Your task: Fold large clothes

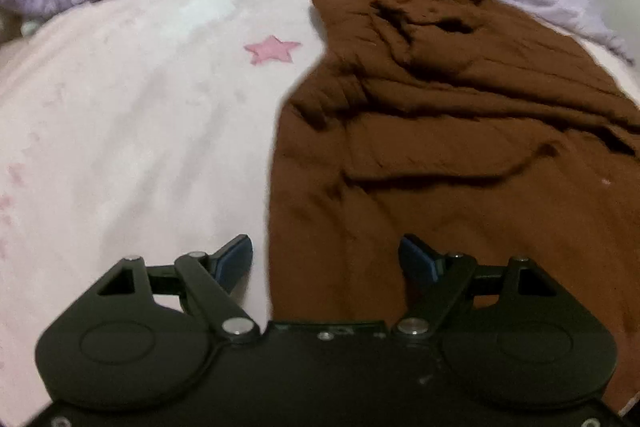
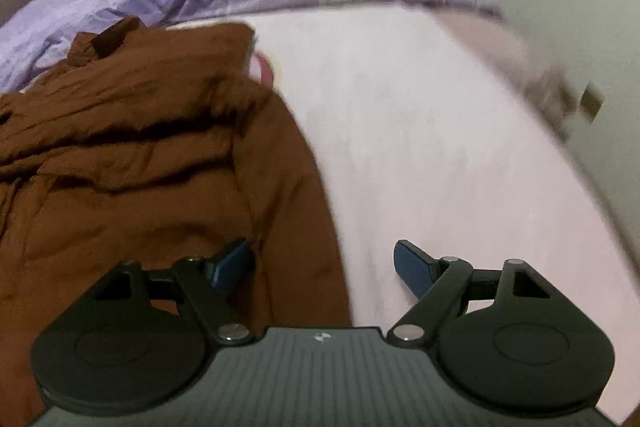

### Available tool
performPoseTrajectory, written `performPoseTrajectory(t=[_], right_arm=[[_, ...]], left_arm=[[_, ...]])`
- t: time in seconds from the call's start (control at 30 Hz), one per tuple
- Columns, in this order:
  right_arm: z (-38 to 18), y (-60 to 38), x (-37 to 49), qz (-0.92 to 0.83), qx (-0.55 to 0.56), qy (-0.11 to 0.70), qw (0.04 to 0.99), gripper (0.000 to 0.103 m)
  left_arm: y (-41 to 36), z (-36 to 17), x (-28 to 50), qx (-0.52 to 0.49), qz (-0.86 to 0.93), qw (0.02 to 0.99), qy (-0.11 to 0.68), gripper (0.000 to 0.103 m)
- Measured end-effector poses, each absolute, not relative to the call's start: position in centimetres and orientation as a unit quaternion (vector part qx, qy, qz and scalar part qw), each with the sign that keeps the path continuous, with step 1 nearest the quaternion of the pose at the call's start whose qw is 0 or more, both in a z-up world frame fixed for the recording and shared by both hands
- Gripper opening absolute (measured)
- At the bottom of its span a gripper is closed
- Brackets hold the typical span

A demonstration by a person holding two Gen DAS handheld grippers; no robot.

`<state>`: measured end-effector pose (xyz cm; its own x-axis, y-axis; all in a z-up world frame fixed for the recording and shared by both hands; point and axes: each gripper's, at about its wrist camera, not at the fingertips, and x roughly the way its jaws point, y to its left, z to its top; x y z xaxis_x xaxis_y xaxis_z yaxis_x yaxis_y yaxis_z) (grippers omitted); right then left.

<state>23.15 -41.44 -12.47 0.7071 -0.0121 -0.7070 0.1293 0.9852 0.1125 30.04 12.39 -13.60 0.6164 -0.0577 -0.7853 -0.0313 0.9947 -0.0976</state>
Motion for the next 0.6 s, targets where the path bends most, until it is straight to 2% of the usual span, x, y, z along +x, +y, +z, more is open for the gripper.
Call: performPoseTrajectory(t=[0.03,0.07,0.1,0.13,0.17,0.23,0.27,0.43,0.53,0.6], right_arm=[[-12.7,-41.2,23.0,-0.036,0.074,0.371,0.925,0.101],[-12.8,-40.7,23.0,-0.036,0.058,0.367,0.928,0.097],[-12.8,-40.2,22.9,-0.036,0.045,0.36,0.931,0.088],[-12.6,-39.8,22.7,-0.025,0.045,0.355,0.933,0.063],[-12.1,-39.4,22.5,-0.03,0.045,0.355,0.933,0.035],[-10.7,-38.4,21.5,-0.062,0.027,0.35,0.934,0.008],[-9.8,-38.1,20.7,-0.059,0.033,0.345,0.936,0.004],[-5.8,-37.1,16.3,-0.052,0.082,0.312,0.945,0.004],[-6.6,-36.2,15.4,-0.054,0.086,0.32,0.942,0.004],[-9.0,-35.7,16.2,-0.075,0.06,0.338,0.936,0.005]], left_arm=[[12.1,-13.5,29.7,-0.044,-0.012,0.9,0.434,0.083],[11.7,-13.5,29.5,-0.031,-0.019,0.902,0.43,0.078],[11.3,-13.6,29.5,-0.026,-0.022,0.904,0.426,0.074],[11.1,-13.5,29.5,-0.024,-0.027,0.906,0.422,0.05],[11.0,-13.1,29.4,-0.028,-0.037,0.907,0.418,0.014],[11.0,-11.4,29.7,-0.032,-0.034,0.911,0.41,0.012],[11.3,-10.2,29.6,-0.031,-0.033,0.915,0.4,0.011],[12.2,-6.2,28.3,0.011,-0.031,0.929,0.369,0.012],[13.4,-7.1,29.0,0.02,-0.005,0.921,0.388,0.013],[14.2,-9.5,30.0,0.008,0.002,0.908,0.42,0.015]])
